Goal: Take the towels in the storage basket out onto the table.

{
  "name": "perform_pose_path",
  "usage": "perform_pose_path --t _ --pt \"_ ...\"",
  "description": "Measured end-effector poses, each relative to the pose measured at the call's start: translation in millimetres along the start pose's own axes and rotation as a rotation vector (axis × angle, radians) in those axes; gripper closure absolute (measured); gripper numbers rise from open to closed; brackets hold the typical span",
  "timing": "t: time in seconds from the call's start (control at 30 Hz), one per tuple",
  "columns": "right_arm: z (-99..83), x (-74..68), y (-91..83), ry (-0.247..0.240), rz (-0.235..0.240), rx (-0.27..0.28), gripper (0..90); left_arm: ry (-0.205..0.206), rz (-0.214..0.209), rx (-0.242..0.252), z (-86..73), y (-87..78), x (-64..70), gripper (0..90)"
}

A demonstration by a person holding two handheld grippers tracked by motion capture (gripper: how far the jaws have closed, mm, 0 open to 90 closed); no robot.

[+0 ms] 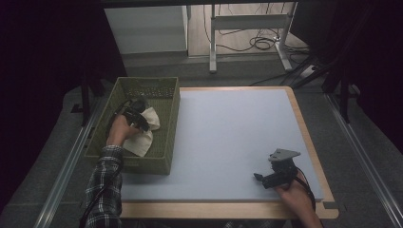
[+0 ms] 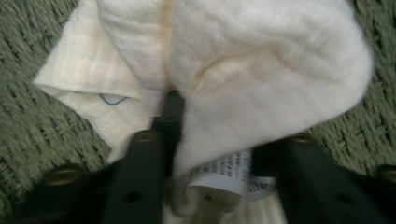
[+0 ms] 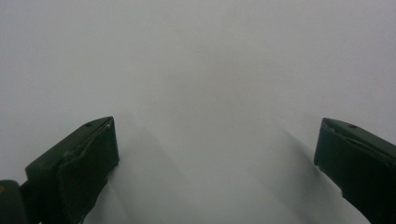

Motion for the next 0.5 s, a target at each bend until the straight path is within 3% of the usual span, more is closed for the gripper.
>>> perform_pose_path --t 0.2,0.5 --pt "0.0 0.3 0.0 -0.001 0.000 -0.001 0.0 0.008 -0.008 0.009 0.9 -2.8 -1.3 75.5" --pt "0.0 0.3 0.0 0.000 0.000 -0.002 0.0 0.011 -0.031 0.110 6.8 -24.0 3.2 75.7"
Point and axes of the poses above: each handheld gripper's, and its own axes: y roughly forward along the jaws, z roughly out of its top, x roughly to its right, the point moved 7 cm from there along y, roughly forward along the jaws, and after that the axes turned 10 degrees about y, right-handed, at the moved point
